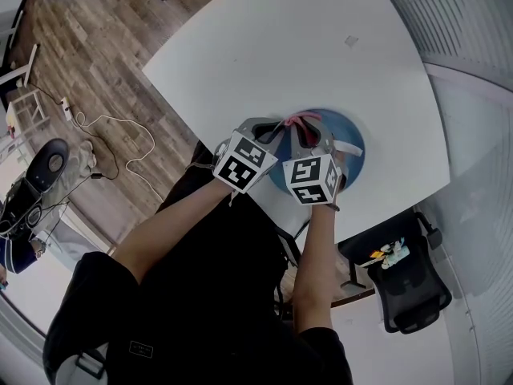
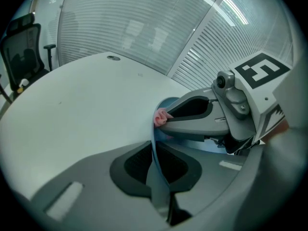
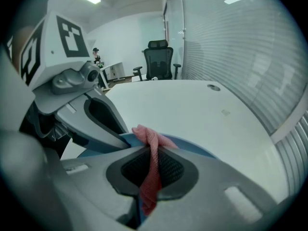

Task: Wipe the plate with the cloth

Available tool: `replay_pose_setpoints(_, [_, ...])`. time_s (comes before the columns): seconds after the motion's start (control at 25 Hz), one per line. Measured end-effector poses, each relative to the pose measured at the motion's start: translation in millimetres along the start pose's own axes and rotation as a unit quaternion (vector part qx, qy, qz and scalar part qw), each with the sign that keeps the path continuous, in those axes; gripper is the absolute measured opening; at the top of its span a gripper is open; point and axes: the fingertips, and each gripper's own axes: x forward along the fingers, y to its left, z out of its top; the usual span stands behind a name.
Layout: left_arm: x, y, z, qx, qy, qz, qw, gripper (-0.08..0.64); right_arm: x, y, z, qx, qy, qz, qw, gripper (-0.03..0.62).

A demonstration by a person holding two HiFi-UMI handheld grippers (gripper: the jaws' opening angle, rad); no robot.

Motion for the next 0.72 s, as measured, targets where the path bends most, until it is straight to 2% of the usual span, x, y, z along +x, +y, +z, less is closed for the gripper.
replay_pose_setpoints(0.08, [-0.4, -1.0, 0.9, 0.002, -0.001, -0.002, 1.0, 0.028, -2.0, -10.2, -1.3, 0.013, 0.0, -0.018, 1.0, 0.025])
replay_pose_setpoints(0.28, [-3.0, -0.1, 1.1, 0.009, -0.002, -0.004, 0.9999, 0.028, -5.4, -30.5, -6.9, 0.013, 0.014, -0.081, 0.997, 0.025])
replay_pose_setpoints(0.52, [-0.1, 0.6, 2.8, 0.021, -0.008, -0.002, 0.9997, 0.029, -10.0, -49.8, -14.6, 0.048, 0.02, -0.108, 0.993, 0.025])
replay_pose_setpoints(0.72, [2.7, -1.8, 0.7, 0.028, -0.003, -0.007, 0.9996, 0.032, -20.4, -69.4, -32.3, 0.043, 0.055, -0.144, 0.987, 0.025])
